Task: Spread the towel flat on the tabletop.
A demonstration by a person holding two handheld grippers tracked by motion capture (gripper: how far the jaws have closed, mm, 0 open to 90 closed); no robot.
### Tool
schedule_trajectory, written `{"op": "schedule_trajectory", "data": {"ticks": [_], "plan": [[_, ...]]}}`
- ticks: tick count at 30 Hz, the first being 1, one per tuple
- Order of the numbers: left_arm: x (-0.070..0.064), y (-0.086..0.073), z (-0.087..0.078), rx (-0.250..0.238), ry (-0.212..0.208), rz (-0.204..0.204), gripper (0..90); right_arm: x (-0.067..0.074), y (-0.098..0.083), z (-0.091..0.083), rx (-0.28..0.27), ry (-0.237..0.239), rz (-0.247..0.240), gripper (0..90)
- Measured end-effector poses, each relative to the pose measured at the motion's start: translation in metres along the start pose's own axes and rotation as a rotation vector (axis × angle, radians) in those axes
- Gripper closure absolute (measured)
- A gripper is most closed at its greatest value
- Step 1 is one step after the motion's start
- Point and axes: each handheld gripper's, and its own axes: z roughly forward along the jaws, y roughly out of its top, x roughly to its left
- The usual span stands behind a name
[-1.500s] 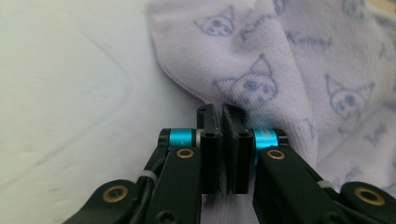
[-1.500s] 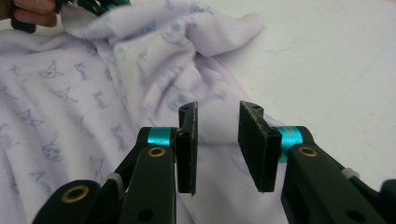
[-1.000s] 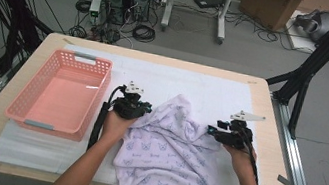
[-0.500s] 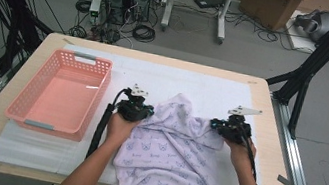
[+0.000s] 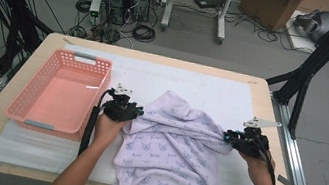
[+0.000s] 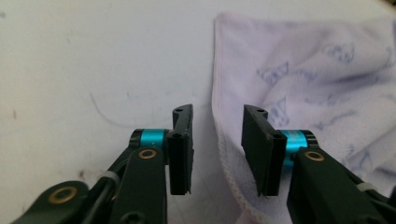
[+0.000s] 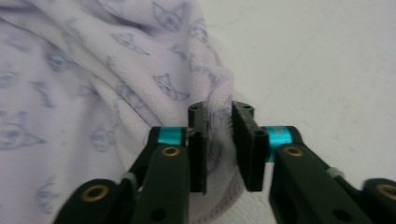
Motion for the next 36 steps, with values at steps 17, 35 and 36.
{"op": "schedule_trajectory", "data": {"ticks": [17,35,36], "plan": [[-0.006,0.035,0.070,0.158,-0.048,0.108,44.7,-0.034,0.022,0.009,-0.065,-0.105,0.105,60.2],[0.005,0.040,0.049,0.112,0.032,0.109,87.2,-0.028,0.035,0.074,0.066,-0.082,0.044,71.0],[0.005,0.042,0.046,0.112,0.034,0.116,87.1,-0.026,0.036,0.076,0.062,-0.057,0.050,70.4]]}}
